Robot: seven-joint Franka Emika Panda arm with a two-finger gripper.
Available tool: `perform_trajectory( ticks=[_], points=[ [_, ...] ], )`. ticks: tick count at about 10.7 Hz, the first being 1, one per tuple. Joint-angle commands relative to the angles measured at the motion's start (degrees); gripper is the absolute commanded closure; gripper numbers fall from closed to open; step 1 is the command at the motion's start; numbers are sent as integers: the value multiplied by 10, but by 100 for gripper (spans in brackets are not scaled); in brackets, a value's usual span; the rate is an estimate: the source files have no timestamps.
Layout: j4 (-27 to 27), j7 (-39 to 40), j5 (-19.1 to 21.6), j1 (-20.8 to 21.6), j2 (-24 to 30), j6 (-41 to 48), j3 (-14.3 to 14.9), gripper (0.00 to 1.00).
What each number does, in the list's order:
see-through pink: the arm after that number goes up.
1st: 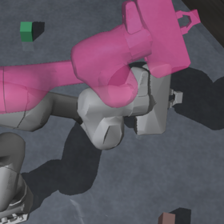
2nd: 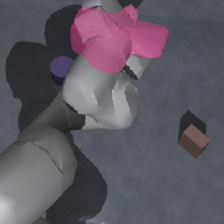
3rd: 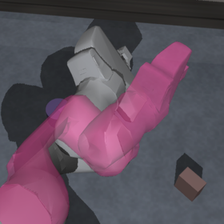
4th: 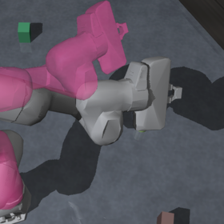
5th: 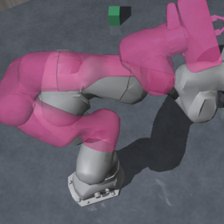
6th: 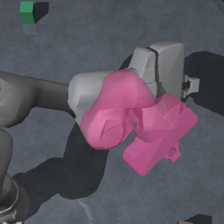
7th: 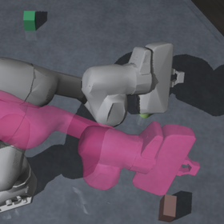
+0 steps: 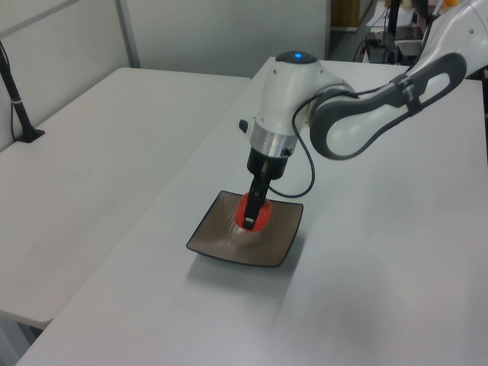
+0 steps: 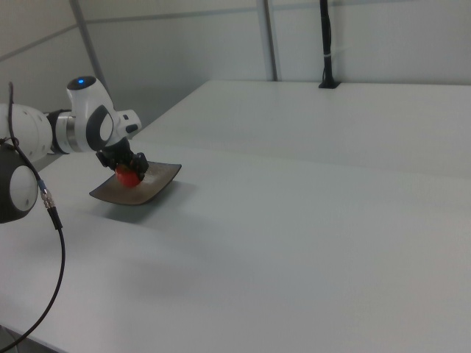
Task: Apples placed on a ceramic plate
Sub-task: 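Lower the apple onto the plate and open the gripper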
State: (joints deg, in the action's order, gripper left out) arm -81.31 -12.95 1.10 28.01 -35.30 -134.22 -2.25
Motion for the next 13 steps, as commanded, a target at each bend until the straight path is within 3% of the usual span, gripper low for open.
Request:
perform_trajectory(
  ticks=[1,5,7,10,13],
  points=[
    [18,-8,-14,8,-32,-20,4,46],
    [16,-8,-26,8,-42,-30,4,39],
    [13,-14,-43,10,-41,-38,4,0],
    [13,-33,-54,8,-38,-39,5,0],
    [10,-34,-54,4,15,-30,4,0]
  ],
)
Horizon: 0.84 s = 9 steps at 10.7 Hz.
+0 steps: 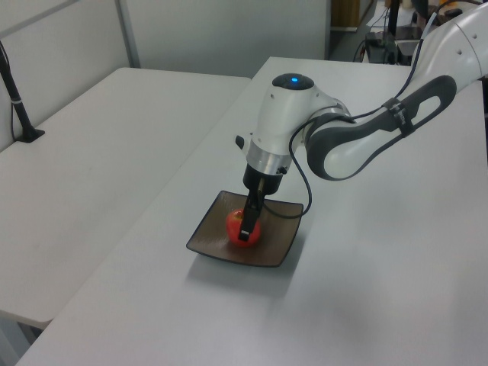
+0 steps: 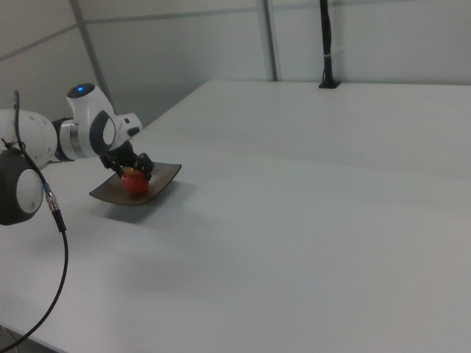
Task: Apples placed on a ceramic plate
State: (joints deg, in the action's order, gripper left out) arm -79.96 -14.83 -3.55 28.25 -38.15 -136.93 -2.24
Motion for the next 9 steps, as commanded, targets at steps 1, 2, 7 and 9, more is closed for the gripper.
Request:
perform_trajectory(
  ticks=[1,2,7,9],
  points=[
    [-12,-16,-4,-4,71,3,4,0],
    [-19,-16,-3,-9,99,29,4,0],
    [-46,-17,11,-62,251,203,4,0],
    [-48,-18,28,-96,314,299,4,0]
  ],
)
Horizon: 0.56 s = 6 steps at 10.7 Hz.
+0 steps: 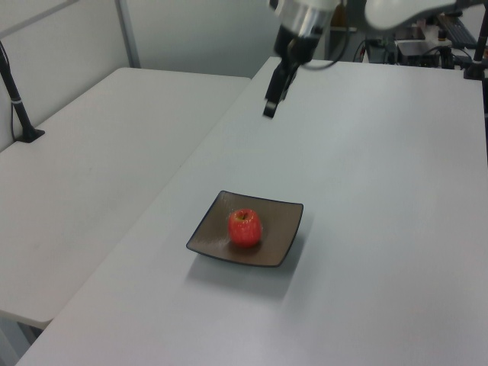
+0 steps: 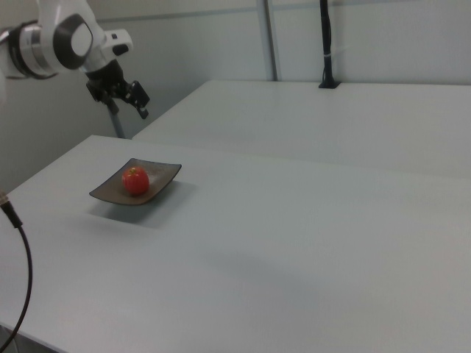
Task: Apples placed on a ceramic plate
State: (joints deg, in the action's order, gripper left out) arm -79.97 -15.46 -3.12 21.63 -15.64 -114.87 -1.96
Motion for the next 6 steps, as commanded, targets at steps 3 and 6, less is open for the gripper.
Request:
perform_trajectory(
  ticks=[3,6],
  points=[
    [-80,-12,30,-68,163,190,1,0],
    [-96,-8,31,-128,200,243,1,0]
  ],
)
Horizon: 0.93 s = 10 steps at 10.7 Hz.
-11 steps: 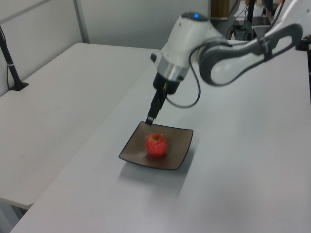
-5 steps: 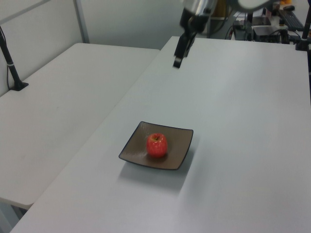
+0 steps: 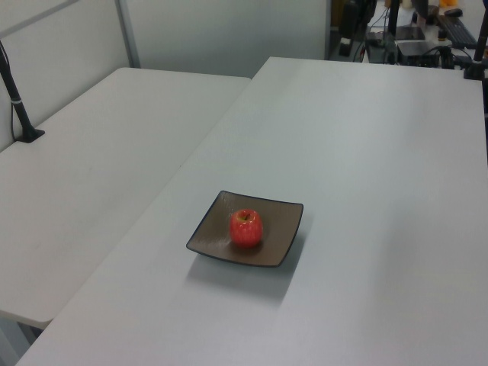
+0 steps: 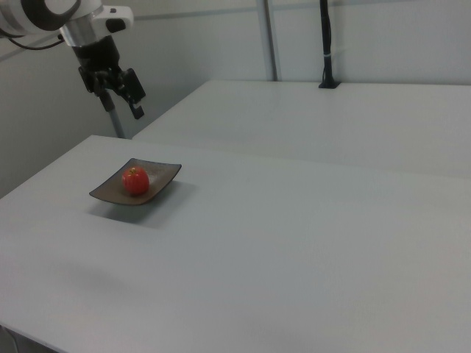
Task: Apples placed on a ceramic plate
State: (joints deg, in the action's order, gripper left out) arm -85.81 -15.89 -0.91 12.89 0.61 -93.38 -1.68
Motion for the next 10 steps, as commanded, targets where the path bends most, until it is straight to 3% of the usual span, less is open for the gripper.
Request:
perform_trajectory(
  ticks=[1,3,8,10],
  points=[
    [-52,1,10,-58,50,31,-2,0],
    [-80,21,15,-57,51,24,-2,0],
    [-82,201,23,-59,31,-27,3,0],
    [-88,230,50,-65,32,-29,15,0]
  ],
)
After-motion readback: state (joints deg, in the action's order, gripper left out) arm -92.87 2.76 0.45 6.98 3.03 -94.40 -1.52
